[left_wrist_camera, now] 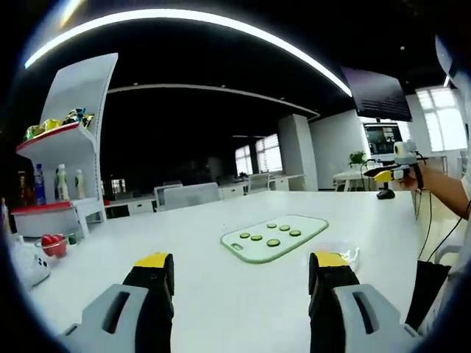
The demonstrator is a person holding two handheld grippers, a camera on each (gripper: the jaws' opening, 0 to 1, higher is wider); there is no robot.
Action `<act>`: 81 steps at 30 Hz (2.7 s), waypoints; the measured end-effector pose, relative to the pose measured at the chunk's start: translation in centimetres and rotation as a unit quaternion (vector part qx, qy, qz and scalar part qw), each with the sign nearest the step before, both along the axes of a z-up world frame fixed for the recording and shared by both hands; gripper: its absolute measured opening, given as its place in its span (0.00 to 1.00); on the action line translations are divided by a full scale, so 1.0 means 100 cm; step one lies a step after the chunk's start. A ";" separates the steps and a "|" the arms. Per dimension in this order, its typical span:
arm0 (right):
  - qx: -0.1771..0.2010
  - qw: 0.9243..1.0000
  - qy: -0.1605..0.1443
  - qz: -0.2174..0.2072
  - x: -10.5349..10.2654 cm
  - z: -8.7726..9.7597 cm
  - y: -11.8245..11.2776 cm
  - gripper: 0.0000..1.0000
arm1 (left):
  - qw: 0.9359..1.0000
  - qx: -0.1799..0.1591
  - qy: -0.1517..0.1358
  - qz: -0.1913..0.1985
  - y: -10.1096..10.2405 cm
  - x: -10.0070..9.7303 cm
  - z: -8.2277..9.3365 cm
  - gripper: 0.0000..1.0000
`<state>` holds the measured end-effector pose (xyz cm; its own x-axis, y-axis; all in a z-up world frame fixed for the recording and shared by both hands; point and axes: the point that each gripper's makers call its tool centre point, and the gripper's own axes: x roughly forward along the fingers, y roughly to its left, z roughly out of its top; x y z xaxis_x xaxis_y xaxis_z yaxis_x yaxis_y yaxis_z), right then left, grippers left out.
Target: Open the petri dish lid, add cucumber slices into the petri dish, and close the lid
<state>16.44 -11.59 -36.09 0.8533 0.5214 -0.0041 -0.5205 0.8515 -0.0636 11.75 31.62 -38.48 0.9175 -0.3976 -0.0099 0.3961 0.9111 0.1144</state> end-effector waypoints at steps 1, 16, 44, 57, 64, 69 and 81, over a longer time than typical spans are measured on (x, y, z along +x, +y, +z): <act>0.000 1.000 0.000 -0.001 0.000 0.000 -0.001 0.71 | 1.000 0.000 0.000 0.001 0.000 -0.001 0.000 0.75; 0.012 1.000 -0.010 -0.013 -0.010 0.009 -0.007 0.70 | 0.999 -0.018 -0.009 0.031 0.014 -0.012 0.002 0.75; 0.007 0.999 -0.011 -0.029 -0.017 0.013 -0.018 0.69 | 0.999 -0.021 -0.011 0.044 0.023 -0.016 0.006 0.74; 0.002 1.000 -0.004 -0.028 -0.016 0.008 -0.015 0.69 | 0.999 -0.018 0.000 0.044 0.021 -0.014 -0.002 0.74; 0.003 1.000 -0.006 -0.030 -0.015 0.010 -0.017 0.69 | 0.999 -0.022 -0.003 0.044 0.022 -0.014 0.000 0.74; 0.002 1.000 -0.005 -0.028 -0.015 0.010 -0.016 0.69 | 0.999 -0.021 -0.003 0.044 0.022 -0.014 0.000 0.74; 0.004 1.000 -0.001 -0.028 -0.017 0.007 -0.017 0.69 | 0.999 -0.025 -0.008 0.043 0.020 -0.017 0.003 0.74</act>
<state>14.74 -13.31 -35.37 0.8814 0.4724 0.0021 -0.4715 0.8799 -0.0585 10.00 33.64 -38.13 0.9480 -0.3175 0.0234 0.3151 0.9462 0.0734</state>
